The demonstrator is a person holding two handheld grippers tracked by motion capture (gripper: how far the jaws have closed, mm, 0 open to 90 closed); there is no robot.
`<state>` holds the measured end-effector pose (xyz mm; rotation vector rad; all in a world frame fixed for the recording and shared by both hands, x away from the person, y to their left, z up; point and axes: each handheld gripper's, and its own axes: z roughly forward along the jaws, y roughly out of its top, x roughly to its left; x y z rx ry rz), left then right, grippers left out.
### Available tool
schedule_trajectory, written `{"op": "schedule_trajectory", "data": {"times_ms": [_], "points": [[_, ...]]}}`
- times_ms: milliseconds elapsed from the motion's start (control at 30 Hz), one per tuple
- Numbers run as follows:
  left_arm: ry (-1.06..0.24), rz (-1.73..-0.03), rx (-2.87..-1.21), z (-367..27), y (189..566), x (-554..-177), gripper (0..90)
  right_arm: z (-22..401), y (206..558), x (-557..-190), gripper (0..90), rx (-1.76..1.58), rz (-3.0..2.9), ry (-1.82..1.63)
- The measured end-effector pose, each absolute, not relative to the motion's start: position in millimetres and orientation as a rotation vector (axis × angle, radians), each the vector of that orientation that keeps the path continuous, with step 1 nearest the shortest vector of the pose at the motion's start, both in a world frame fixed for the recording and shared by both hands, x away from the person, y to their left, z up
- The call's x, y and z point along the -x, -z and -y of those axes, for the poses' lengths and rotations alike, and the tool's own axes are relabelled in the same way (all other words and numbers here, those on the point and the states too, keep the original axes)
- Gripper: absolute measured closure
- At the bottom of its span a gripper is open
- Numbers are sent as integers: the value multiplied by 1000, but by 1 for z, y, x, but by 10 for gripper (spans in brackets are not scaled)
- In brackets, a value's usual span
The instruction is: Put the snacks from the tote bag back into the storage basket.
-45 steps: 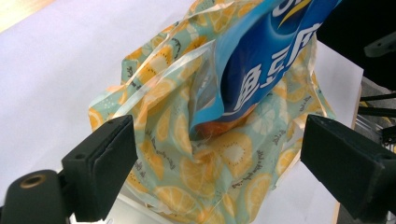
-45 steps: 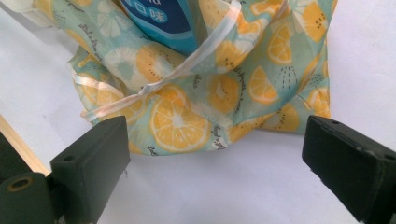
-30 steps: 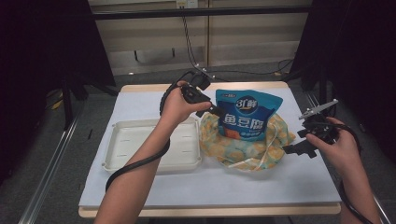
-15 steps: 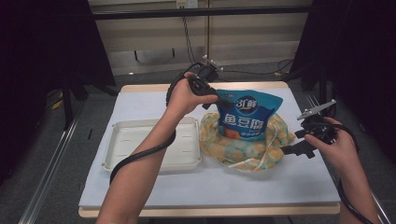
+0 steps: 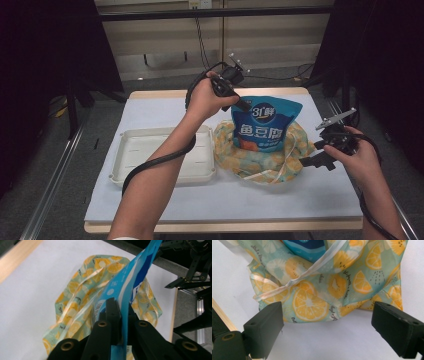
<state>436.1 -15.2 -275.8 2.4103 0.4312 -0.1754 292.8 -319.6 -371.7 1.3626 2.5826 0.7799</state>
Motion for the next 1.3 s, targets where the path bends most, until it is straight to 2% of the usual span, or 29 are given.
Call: {"op": "schedule_trajectory", "data": {"times_ms": [167,267,333,367,433,533,567,600,667,733,900,1033,1267,1300], "points": [[198,-446,-2433,17,273,-431,887,321,369,-292,103,-1358,-2573,-795],[202,-416,-2428,20,273,-432,751,322,368,-291,104,-1356,-2569,-797],[158,-395,-2474,25,275,-434,652,321,369,-292,103,-1354,-2573,-797],[169,-401,-2472,26,278,-435,663,321,369,-292,104,-1356,-2573,-797],[167,-373,-2481,29,281,-437,612,322,370,-292,104,-1362,-2576,-792],[199,-345,-2505,34,290,-438,584,322,370,-292,103,-1365,-2574,-793],[197,-354,-2506,34,292,-439,611,322,371,-292,104,-1361,-2574,-802],[191,-353,-2497,35,292,-439,600,323,371,-292,103,-1361,-2575,-802],[210,-353,-2471,34,292,-440,659,323,372,-292,104,-1357,-2581,-796],[213,-341,-2475,36,292,-439,670,322,373,-292,104,-1369,-2580,-794],[204,-319,-2484,40,291,-437,888,320,373,-293,106,-1361,-2586,-787],[158,-324,-2484,44,288,-433,900,320,373,-292,112,-1365,-2585,-790],[148,-325,-2444,48,283,-431,900,322,373,-292,112,-1356,-2587,-790],[176,-318,-2444,48,281,-432,900,322,373,-292,112,-1349,-2589,-791]]}}
